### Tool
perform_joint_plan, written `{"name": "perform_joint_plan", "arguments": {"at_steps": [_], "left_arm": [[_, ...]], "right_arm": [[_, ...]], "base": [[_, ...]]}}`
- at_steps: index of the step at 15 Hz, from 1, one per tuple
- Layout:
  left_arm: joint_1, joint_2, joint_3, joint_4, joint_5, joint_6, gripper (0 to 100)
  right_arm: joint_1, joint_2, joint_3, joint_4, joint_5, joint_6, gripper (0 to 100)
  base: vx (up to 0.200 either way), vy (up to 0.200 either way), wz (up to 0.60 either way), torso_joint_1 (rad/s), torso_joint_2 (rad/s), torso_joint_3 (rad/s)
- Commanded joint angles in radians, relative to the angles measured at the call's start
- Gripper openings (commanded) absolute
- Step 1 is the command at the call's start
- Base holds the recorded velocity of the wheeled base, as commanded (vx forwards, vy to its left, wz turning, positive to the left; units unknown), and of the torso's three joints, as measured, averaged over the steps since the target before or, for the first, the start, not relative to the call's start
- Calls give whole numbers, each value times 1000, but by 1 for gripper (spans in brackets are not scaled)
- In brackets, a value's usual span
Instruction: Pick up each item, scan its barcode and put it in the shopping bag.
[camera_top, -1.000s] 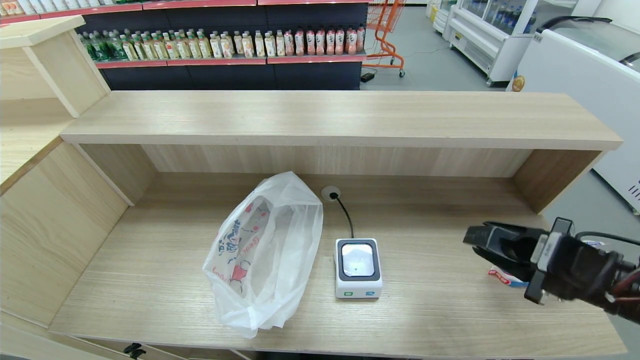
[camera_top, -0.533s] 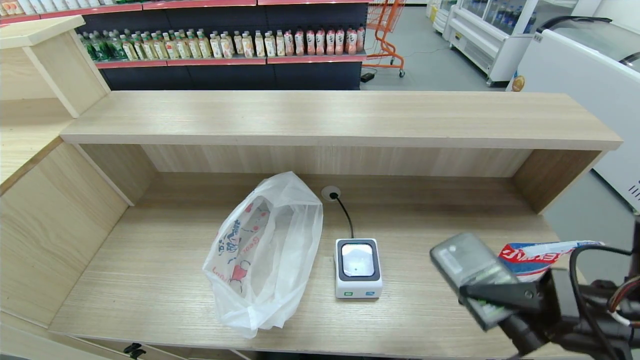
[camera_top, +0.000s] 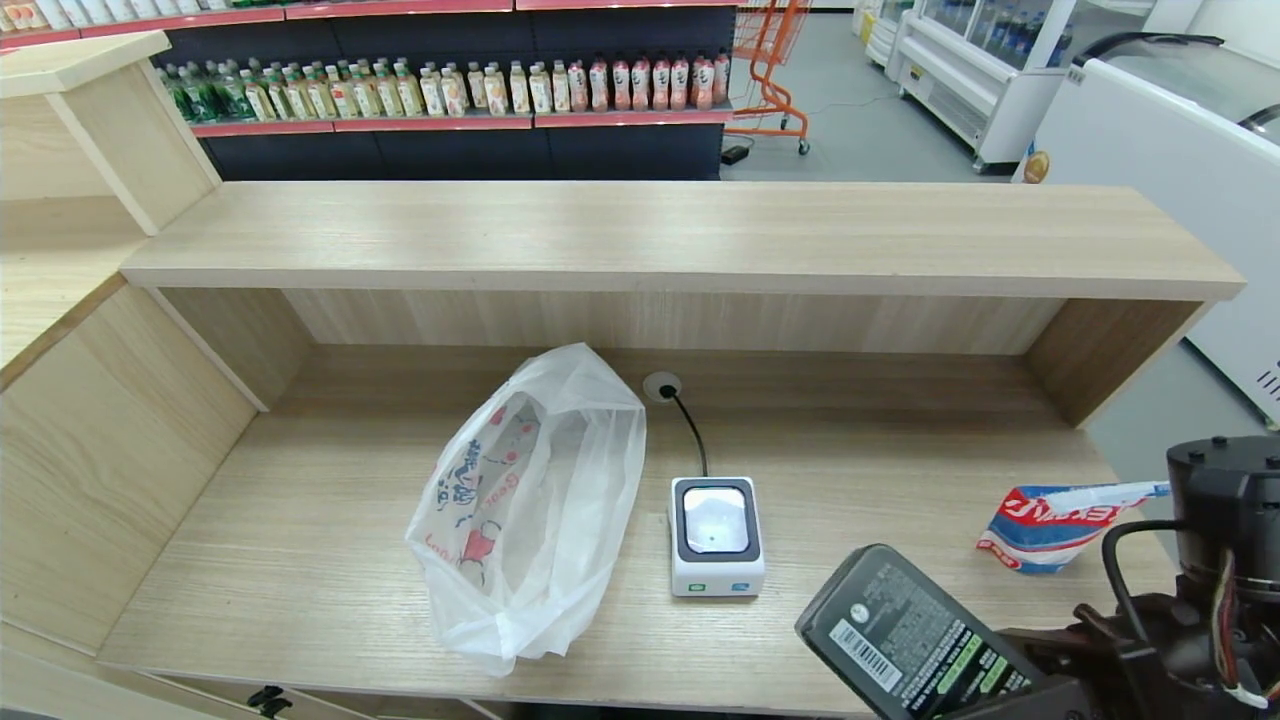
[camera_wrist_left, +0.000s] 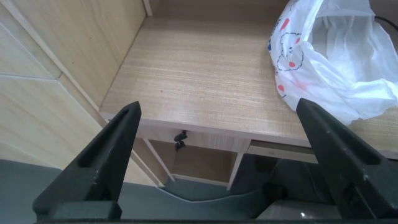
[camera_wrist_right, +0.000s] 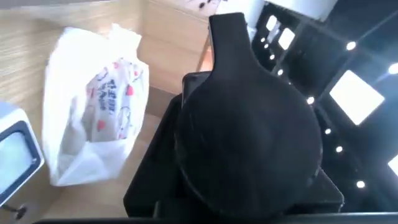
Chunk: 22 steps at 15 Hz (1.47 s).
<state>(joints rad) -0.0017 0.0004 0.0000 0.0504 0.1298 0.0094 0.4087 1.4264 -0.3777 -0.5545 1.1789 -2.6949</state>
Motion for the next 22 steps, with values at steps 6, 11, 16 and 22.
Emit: {"name": "perform_joint_plan", "arguments": {"at_steps": [6,11,16,22], "left_arm": [[0,0,0,0,1,0,100],[0,0,0,0,1,0,100],[0,0,0,0,1,0,100],[0,0,0,0,1,0,100]], "right_arm": [[42,40,-33,-84,18,-75,0],[44,55,-37,-84,18,-79,0],[48,45,-30,-84,21,-77,0],[35,-15,-43,-74,13,6,0]], "base": [[0,0,0,0,0,0],[0,0,0,0,0,0],[0,0,0,0,0,0],[0,0,0,0,0,0]]}}
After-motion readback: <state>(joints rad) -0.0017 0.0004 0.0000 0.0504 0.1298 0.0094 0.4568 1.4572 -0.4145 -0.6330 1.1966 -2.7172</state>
